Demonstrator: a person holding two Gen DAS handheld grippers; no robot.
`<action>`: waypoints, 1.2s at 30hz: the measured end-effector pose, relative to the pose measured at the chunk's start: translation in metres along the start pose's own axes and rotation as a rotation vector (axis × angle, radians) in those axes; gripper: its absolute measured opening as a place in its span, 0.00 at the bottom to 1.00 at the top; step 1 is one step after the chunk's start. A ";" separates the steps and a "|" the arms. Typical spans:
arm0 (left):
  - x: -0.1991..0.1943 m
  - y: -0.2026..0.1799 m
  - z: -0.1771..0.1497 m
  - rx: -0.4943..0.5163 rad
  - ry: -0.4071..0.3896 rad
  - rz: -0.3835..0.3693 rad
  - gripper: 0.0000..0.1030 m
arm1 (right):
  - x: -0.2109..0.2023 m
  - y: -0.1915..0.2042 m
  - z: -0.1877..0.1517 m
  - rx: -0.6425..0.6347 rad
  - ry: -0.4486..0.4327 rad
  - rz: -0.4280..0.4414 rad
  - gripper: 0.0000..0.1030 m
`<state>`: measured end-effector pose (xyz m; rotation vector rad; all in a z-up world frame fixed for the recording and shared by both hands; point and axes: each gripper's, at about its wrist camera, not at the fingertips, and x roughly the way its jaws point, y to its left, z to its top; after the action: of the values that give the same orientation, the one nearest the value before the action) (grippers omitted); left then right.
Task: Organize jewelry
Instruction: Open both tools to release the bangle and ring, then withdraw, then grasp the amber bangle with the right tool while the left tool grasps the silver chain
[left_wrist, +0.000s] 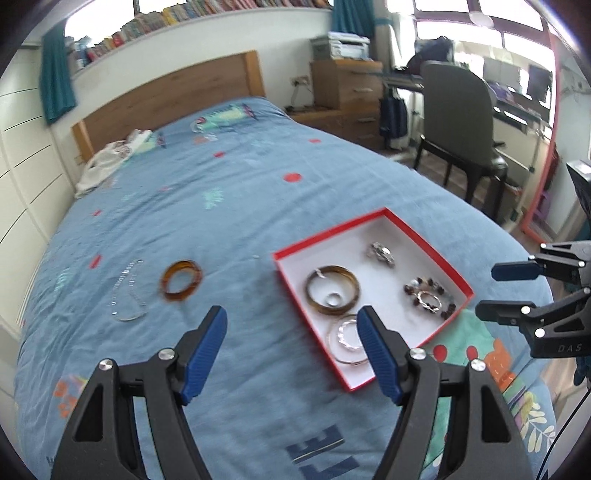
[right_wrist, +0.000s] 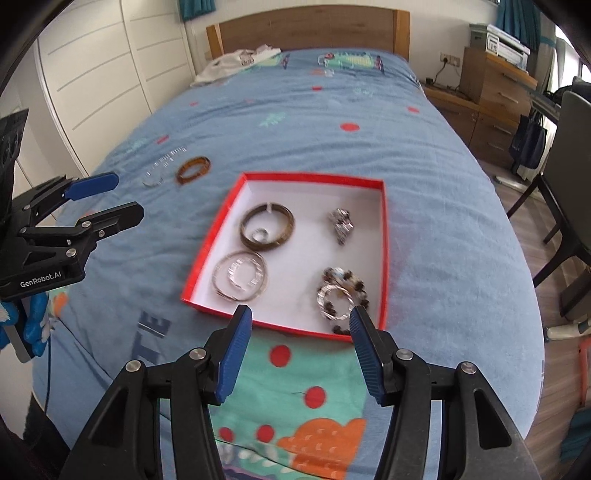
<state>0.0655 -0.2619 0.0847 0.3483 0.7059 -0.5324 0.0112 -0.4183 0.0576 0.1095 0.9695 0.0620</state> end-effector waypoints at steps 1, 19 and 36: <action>-0.008 0.005 -0.001 -0.011 -0.009 0.014 0.69 | -0.005 0.007 0.002 -0.006 -0.013 0.002 0.54; -0.090 0.097 -0.047 -0.162 -0.096 0.140 0.70 | -0.040 0.103 0.019 -0.114 -0.098 0.045 0.60; -0.059 0.221 -0.091 -0.387 -0.009 0.203 0.70 | 0.009 0.166 0.055 -0.202 -0.051 0.129 0.65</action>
<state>0.1064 -0.0186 0.0879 0.0537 0.7378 -0.1973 0.0610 -0.2560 0.1015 -0.0119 0.8990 0.2741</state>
